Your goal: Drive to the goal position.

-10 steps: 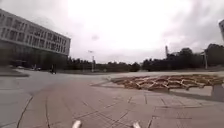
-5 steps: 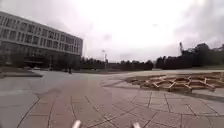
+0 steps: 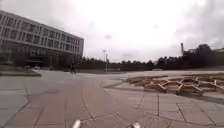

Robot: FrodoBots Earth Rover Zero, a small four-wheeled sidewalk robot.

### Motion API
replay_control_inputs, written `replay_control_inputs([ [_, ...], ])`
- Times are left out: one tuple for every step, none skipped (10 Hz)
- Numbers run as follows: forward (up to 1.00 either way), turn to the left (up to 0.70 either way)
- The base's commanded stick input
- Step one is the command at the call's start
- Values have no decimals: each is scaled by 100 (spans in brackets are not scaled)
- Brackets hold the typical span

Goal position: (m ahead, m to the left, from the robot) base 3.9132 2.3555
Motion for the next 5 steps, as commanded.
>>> replay_control_inputs([
  [70,23],
  [70,35],
  [70,35],
  [70,29],
  [70,9],
])
